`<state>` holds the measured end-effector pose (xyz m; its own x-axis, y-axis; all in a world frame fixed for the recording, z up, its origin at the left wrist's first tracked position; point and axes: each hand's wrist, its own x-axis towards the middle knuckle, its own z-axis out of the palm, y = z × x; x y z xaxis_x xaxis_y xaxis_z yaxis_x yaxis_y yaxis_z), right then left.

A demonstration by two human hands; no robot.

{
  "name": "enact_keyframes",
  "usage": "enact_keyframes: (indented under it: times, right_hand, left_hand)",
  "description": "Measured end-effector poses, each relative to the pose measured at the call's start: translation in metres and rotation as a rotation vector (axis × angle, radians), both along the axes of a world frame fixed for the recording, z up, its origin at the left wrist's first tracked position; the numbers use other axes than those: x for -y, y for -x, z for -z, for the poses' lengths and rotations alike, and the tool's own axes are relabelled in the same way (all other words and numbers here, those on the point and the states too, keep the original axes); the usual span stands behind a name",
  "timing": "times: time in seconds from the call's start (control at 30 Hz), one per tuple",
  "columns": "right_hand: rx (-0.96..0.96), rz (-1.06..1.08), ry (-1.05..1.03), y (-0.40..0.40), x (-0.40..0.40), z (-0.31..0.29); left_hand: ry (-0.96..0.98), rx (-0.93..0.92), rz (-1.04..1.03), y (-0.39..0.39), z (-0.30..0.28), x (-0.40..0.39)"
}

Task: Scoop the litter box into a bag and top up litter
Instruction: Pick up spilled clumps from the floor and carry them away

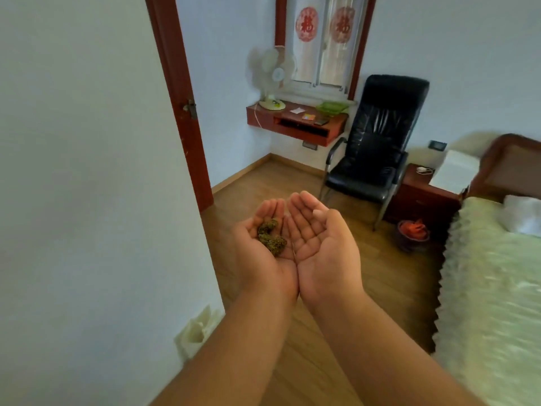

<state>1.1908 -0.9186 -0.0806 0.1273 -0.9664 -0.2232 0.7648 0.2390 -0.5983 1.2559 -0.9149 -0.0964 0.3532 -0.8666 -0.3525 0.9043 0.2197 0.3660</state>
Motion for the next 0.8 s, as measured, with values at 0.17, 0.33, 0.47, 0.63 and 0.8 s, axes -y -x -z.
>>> enact_keyframes:
  times: [0.17,0.33,0.47,0.63,0.8]
  right_hand:
    - [-0.028,0.142,-0.019,0.028,-0.014,0.012]
    - [-0.012,0.317,-0.065,0.063,-0.023,0.023]
    - [0.01,0.407,-0.095,0.091,-0.02,0.027]
    - [0.044,0.466,-0.111,0.12,0.001,0.032]
    - [0.06,0.489,-0.107,0.151,0.029,0.032]
  left_hand:
    - [-0.009,-0.033,0.182,0.027,0.017,-0.002]
    - [-0.02,-0.047,0.338,0.064,0.03,0.003]
    - [-0.044,-0.016,0.427,0.095,0.034,0.011]
    - [-0.044,0.007,0.464,0.126,0.035,0.033]
    - [-0.036,0.059,0.473,0.157,0.031,0.059]
